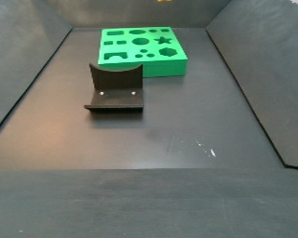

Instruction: Insert the star object.

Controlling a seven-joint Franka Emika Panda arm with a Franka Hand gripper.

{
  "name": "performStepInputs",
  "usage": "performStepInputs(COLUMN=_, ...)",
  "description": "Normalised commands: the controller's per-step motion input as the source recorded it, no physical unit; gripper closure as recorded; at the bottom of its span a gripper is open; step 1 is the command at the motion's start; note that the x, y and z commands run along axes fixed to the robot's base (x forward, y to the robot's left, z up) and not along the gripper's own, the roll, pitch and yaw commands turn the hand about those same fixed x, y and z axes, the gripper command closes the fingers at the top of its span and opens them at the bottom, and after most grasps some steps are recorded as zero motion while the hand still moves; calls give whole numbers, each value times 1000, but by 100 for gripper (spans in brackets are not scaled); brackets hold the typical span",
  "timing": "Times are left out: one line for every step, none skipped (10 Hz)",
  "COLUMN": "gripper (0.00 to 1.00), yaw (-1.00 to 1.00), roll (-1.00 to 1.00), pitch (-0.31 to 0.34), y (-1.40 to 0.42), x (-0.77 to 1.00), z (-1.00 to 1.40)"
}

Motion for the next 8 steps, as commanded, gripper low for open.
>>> performStepInputs(gripper=100, yaw=6, roll=167, pitch=31, y=57, x=0, z=-400)
performStepInputs(gripper=100, yaw=0, roll=73, pitch=-14, y=106, x=-29, z=-754)
performStepInputs(gripper=100, yaw=231, roll=41, pitch=-213, y=0, x=-294, z=-814)
performStepInputs(gripper=100, yaw=326, roll=-19, pitch=-227, y=0, x=-197, z=-709)
performStepInputs(gripper=100, yaw=209, roll=-20, pitch=-171, y=0, x=-97, z=-671)
performStepInputs(gripper=100, yaw=134, roll=0, pitch=-164, y=0, x=-203, z=-523)
performStepInputs(gripper=100, yaw=126, roll=0, pitch=-121, y=0, x=-129, z=-471)
performStepInputs(gripper=100, yaw=0, roll=0, pitch=-40, y=34, x=-40, z=-374)
